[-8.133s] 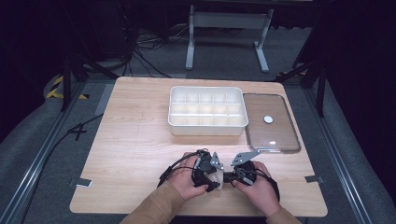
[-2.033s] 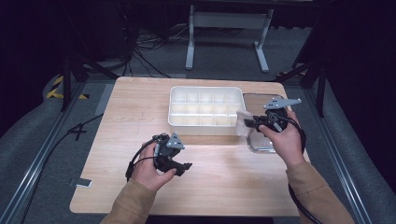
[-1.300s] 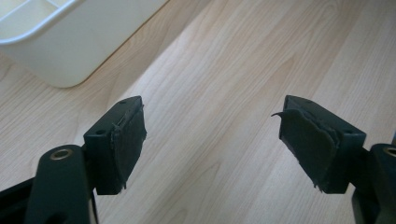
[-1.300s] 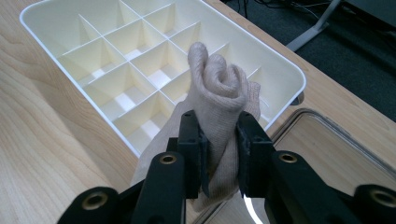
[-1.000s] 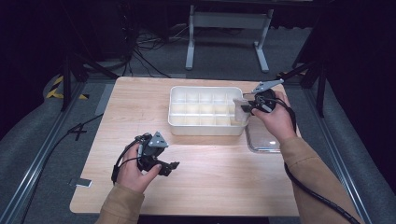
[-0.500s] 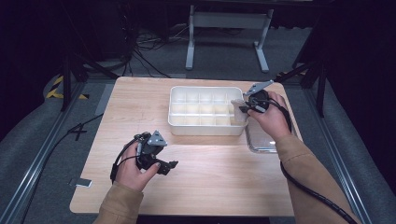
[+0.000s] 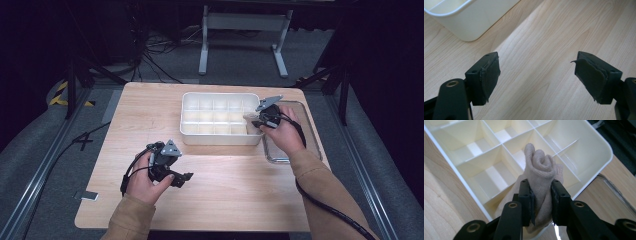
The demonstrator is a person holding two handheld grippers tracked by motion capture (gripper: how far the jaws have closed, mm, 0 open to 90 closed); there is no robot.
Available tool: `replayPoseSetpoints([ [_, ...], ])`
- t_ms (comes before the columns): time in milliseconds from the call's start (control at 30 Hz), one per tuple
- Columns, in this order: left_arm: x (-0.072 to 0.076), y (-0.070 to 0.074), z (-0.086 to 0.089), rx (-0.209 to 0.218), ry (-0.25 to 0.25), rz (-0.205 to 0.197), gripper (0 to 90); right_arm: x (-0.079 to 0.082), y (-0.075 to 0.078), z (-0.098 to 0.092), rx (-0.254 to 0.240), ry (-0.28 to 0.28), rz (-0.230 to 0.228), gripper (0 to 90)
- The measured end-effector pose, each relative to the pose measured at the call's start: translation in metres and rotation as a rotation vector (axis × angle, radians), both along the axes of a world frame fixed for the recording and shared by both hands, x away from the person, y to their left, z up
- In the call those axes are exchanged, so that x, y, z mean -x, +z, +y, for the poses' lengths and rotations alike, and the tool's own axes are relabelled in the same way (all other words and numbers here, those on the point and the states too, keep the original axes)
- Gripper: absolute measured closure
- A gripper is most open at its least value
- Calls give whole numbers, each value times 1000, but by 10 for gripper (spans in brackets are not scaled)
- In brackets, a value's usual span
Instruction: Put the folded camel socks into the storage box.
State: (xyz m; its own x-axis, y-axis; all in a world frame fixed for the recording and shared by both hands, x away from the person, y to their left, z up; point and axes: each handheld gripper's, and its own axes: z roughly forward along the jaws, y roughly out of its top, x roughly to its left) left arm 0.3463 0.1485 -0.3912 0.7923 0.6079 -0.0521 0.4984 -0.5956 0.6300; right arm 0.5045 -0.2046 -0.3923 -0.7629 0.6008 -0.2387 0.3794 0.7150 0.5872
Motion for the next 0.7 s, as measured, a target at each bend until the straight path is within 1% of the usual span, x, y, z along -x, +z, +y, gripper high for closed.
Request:
replayPoseSetpoints([
  [33, 0, 0, 0, -1, 1, 5, 208, 0, -4, 1, 8, 0, 11, 736],
  [67, 0, 0, 0, -1, 1, 5, 208, 0, -4, 1, 8, 0, 11, 736],
  [100, 0, 0, 0, -7, -6, 0, 208, 0, -7, 3, 10, -3, 26, 735],
  [200, 0, 0, -2, -3, -12, 5, 208, -1, -9, 4, 19, -15, 35, 729],
  [233, 0, 0, -2, -14, -18, 4, 208, -1, -10, 4, 23, -18, 35, 729],
  [300, 0, -1, -3, -9, -12, 8, 208, -1, -12, 4, 27, -24, 44, 729],
  [333, 0, -1, -3, -13, -15, 4, 208, -2, -13, 5, 26, -29, 59, 730],
  [500, 0, -2, -4, -14, -18, 12, 208, -1, -18, 6, 35, -43, 102, 735],
  [600, 0, -2, -5, -15, -17, 11, 208, -1, -20, 7, 36, -50, 113, 736],
  [667, 0, -2, -6, -28, -26, 9, 208, -2, -21, 6, 42, -53, 121, 737],
  [700, 0, -2, -6, -25, -26, 11, 208, -2, -21, 6, 39, -56, 127, 737],
])
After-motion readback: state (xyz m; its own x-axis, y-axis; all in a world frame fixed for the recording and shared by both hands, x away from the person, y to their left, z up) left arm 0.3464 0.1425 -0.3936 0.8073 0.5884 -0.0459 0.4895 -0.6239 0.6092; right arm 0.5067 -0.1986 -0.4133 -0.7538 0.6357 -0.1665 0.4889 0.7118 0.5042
